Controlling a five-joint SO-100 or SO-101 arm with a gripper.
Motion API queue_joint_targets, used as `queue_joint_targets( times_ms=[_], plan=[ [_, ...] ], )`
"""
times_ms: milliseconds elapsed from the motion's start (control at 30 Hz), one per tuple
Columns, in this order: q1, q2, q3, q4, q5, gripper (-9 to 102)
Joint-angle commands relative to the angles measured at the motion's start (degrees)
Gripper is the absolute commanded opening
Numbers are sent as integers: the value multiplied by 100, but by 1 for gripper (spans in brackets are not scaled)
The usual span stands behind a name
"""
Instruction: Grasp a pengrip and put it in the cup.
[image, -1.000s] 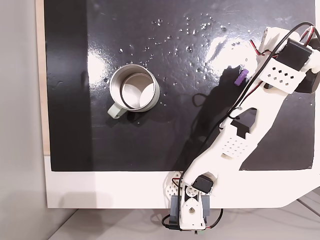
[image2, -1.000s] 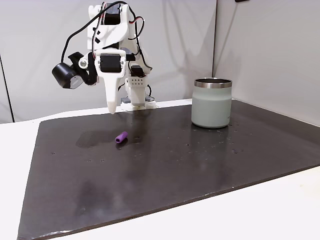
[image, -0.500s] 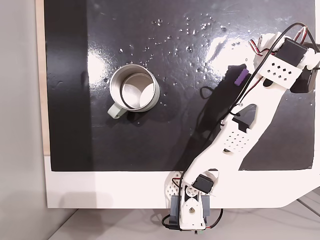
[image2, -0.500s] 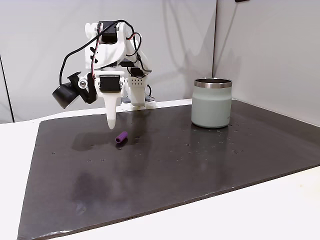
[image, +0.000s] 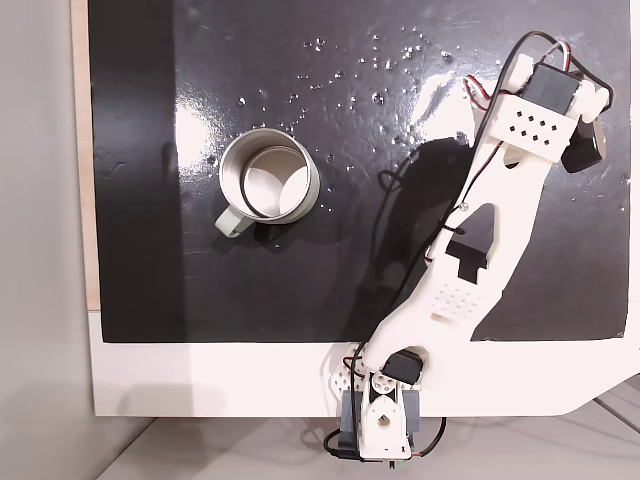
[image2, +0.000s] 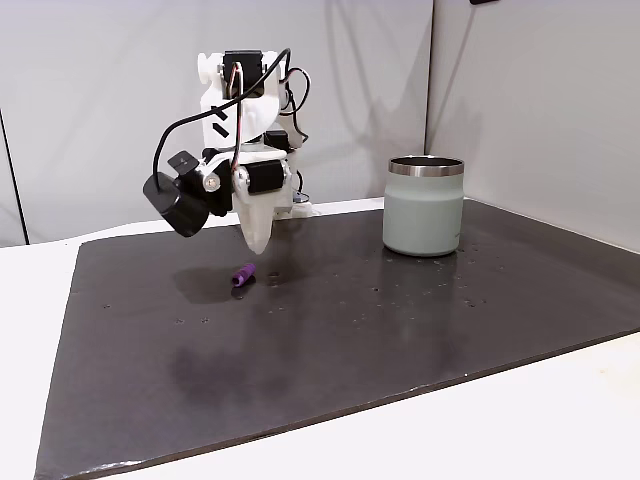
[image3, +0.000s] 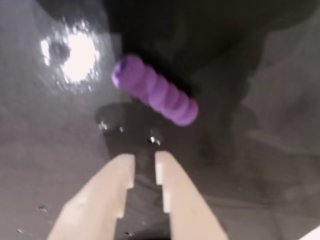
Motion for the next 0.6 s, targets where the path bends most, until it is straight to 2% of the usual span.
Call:
queue_joint_targets(
  times_ms=[0,167,333,567],
  plan=[
    [-114,835,396,88,-158,2],
    [-26,1055,519,88,-483,11],
    [97,1213,729,88,-1362,22],
    [202,1274,967,88,-2689,24]
  ],
)
